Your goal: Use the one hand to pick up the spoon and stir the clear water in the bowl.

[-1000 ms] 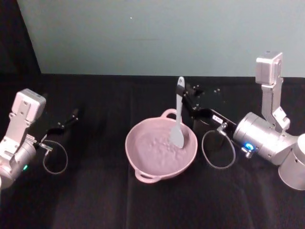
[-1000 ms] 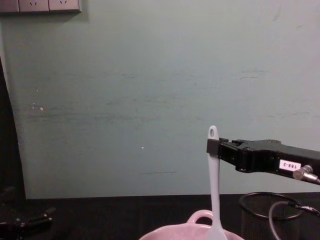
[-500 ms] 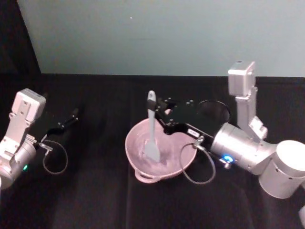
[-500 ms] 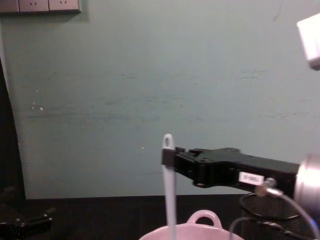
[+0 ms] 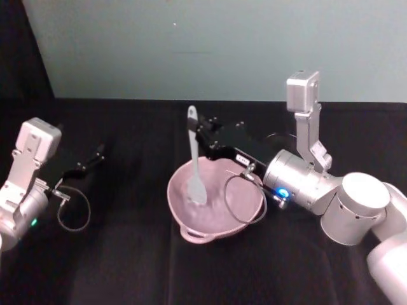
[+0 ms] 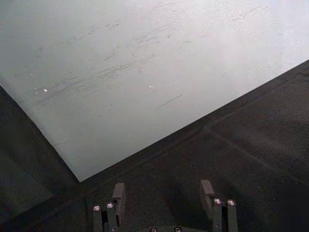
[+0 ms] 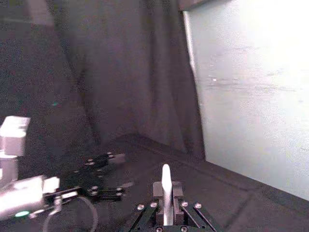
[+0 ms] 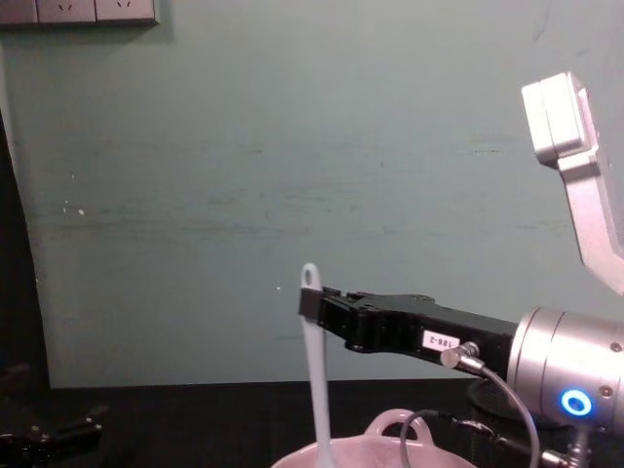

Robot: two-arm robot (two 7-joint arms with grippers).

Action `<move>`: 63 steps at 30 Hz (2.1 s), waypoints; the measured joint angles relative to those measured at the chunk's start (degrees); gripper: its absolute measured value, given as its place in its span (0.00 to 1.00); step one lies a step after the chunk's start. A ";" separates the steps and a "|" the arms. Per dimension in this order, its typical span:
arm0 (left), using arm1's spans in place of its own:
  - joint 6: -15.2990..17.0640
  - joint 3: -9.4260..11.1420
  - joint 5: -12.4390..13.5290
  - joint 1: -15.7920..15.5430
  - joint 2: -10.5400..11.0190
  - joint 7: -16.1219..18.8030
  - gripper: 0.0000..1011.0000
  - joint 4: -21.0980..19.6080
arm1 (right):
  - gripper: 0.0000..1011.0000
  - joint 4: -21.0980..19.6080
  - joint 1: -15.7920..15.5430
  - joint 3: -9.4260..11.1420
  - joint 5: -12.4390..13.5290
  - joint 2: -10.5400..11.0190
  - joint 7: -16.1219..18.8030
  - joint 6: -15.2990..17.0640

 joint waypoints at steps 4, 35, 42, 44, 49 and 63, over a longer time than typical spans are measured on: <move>0.00 0.00 0.00 0.00 0.00 0.00 1.00 0.00 | 0.12 2.23 0.84 0.97 0.19 -0.38 -0.45 -0.56; 0.00 0.00 0.00 0.00 0.00 0.00 1.00 0.00 | 0.12 -8.57 -5.74 3.90 0.24 5.80 -1.60 1.74; 0.00 0.00 0.00 0.00 0.00 0.00 1.00 0.00 | 0.12 -9.19 -5.40 1.48 -0.04 4.58 -0.72 1.82; 0.00 0.00 0.00 0.00 0.00 0.00 1.00 0.00 | 0.12 -8.46 -4.81 0.82 -0.08 3.93 -0.44 1.76; 0.00 0.00 0.00 0.00 0.00 0.00 1.00 0.00 | 0.12 -5.49 -2.67 -0.30 -0.16 2.21 0.14 1.29; 0.00 0.00 0.00 0.00 0.00 0.00 1.00 0.00 | 0.12 5.39 4.39 0.64 -0.51 -0.65 0.61 -0.41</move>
